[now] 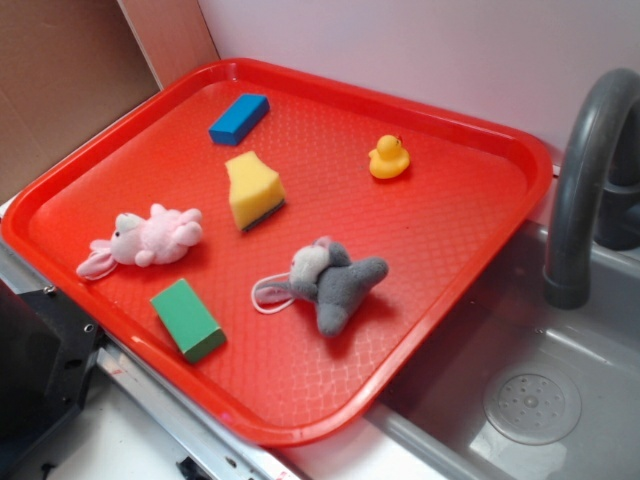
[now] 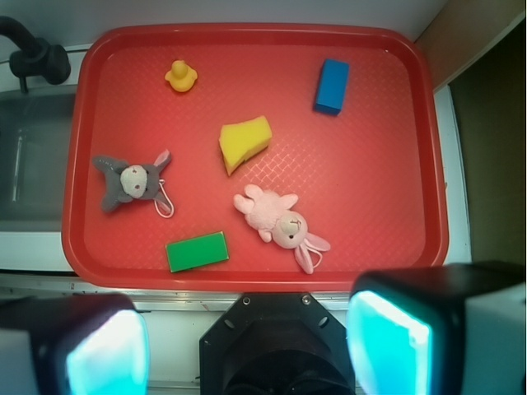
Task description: Grab the gray animal.
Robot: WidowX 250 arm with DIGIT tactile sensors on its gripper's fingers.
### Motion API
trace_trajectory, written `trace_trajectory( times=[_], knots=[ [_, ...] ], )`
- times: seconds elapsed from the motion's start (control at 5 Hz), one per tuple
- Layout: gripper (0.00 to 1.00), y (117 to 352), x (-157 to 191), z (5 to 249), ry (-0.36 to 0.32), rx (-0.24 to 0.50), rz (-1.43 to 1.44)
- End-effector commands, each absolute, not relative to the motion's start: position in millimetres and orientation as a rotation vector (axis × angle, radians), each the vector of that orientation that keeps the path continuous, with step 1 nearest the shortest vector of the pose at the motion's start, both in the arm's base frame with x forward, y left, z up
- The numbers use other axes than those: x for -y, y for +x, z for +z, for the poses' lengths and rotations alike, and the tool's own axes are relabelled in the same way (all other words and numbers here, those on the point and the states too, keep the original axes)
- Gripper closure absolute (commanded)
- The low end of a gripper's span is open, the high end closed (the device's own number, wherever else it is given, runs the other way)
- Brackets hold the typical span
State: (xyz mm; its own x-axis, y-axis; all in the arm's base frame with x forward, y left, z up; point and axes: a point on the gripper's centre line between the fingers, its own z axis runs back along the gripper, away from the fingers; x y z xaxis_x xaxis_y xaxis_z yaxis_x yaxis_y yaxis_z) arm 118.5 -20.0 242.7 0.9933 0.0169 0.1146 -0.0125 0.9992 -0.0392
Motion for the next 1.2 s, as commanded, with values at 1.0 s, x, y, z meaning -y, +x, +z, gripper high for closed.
trace_trajectory(
  times=[1.0],
  knots=[
    [0.0, 212, 163, 163, 0.362, -0.206, -1.311]
  ],
)
